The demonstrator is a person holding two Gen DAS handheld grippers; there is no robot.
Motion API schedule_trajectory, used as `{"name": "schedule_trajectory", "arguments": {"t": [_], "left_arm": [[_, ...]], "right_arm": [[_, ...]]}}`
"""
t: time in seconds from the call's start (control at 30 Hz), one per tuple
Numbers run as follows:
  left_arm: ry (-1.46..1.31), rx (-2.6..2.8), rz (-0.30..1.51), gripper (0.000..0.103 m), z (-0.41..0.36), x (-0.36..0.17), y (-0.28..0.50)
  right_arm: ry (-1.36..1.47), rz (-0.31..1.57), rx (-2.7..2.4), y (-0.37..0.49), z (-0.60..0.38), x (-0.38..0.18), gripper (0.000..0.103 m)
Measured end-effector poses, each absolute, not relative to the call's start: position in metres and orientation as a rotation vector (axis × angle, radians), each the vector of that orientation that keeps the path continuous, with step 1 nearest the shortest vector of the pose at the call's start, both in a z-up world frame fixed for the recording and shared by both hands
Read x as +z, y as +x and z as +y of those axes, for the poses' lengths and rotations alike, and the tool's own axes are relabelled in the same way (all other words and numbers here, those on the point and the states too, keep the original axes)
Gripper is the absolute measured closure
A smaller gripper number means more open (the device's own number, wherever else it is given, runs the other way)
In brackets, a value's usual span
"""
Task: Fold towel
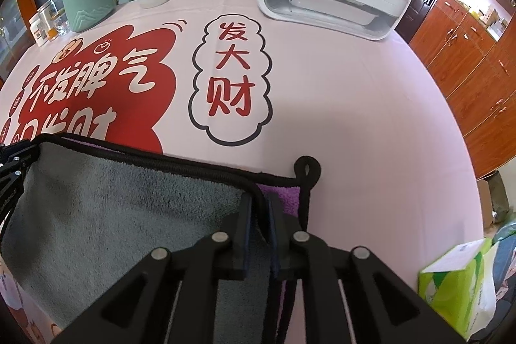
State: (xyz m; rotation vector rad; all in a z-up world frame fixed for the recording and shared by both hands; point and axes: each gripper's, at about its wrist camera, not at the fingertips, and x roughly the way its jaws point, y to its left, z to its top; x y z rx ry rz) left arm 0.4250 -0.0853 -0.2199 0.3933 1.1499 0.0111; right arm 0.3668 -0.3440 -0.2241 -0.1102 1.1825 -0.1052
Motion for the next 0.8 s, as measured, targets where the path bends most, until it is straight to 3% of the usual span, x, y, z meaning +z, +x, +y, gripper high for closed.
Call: {"name": "schedule_trajectory", "arguments": {"t": [0.07,0.13,0.17,0.3,0.37,0.47,0.8], "left_arm": [[0.398,0.028,1.141,0.069,-0.084,-0.218,0.424],[0.386,0.031,1.134,0.059,-0.081,-0.214,0.422],[0.380,0.028,1.132,0.051,-0.080,-0.212,0.421],[0.379,0.026,1.109,0.044,-0.078,-0.202,0.412],[0.378,0.024,1.102,0.033,-0.078,-0.196,0.406],[0.378,0.026,1.075,0.027,-0.078,-0.185,0.391],[0.303,-0.022,1.061,0.026,-0.071,-0.151,0.335]], "right_arm": [[-0.094,1.172,-0.110,0.365,-0.346,-0.219,0.077],[-0.092,1.153,-0.117,0.362,-0.346,-0.212,0.065],[-0.098,1.144,-0.117,0.360,-0.346,-0.209,0.064],[-0.129,1.124,-0.097,0.351,-0.338,-0.197,0.063],[-0.130,1.124,-0.088,0.347,-0.334,-0.192,0.063],[-0.134,1.113,-0.079,0.337,-0.327,-0.185,0.063],[-0.095,1.122,-0.050,0.292,-0.306,-0.162,0.063]]}}
